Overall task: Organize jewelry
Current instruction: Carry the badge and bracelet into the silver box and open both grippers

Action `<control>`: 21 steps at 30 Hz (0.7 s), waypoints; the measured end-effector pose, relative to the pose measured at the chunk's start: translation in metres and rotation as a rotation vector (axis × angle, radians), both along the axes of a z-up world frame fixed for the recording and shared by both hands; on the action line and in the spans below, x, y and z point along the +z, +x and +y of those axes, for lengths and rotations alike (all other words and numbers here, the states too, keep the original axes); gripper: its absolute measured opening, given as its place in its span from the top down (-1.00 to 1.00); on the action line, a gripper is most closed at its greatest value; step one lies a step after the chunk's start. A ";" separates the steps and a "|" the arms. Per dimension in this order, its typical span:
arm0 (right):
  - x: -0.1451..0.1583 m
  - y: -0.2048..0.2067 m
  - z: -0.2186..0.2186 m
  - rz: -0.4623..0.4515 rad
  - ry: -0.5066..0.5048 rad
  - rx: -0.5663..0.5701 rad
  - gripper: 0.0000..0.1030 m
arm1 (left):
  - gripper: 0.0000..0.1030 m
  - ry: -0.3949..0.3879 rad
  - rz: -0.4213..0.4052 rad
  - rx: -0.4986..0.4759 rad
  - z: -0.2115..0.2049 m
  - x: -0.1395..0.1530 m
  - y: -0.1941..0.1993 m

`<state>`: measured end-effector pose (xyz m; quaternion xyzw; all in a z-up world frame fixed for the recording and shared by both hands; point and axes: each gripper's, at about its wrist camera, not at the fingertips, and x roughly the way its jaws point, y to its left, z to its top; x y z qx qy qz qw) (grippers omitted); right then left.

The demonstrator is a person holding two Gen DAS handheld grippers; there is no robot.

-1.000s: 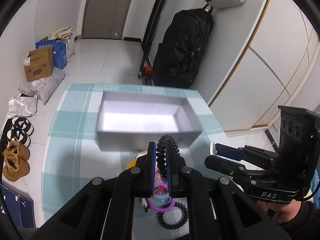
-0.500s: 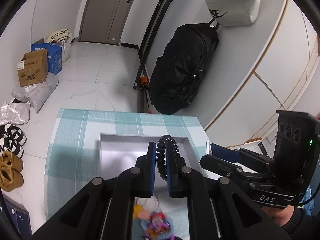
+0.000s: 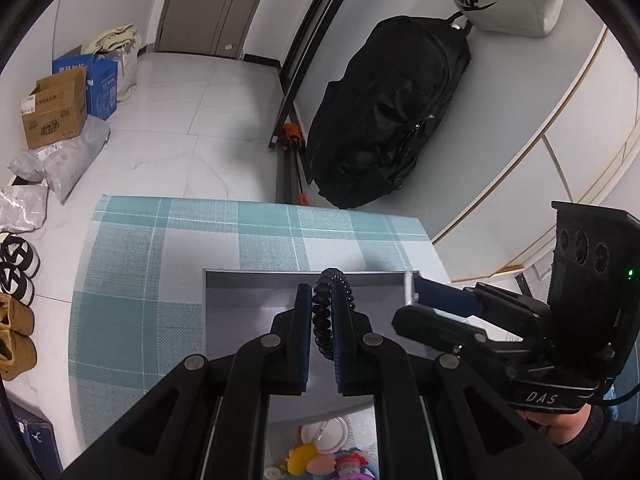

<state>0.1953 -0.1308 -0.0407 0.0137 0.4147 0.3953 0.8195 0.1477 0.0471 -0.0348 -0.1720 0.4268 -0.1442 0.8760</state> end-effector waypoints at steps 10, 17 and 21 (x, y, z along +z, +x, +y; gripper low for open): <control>-0.025 0.009 0.012 0.041 -0.063 0.016 0.18 | 0.90 -0.037 0.047 -0.012 0.002 -0.015 0.008; -0.024 0.009 0.013 0.005 -0.074 0.010 -0.20 | 0.59 -0.120 0.114 0.007 0.011 -0.025 0.015; -0.014 0.000 0.003 -0.035 -0.047 -0.005 -0.41 | -0.08 -0.121 0.077 0.040 0.017 -0.018 0.008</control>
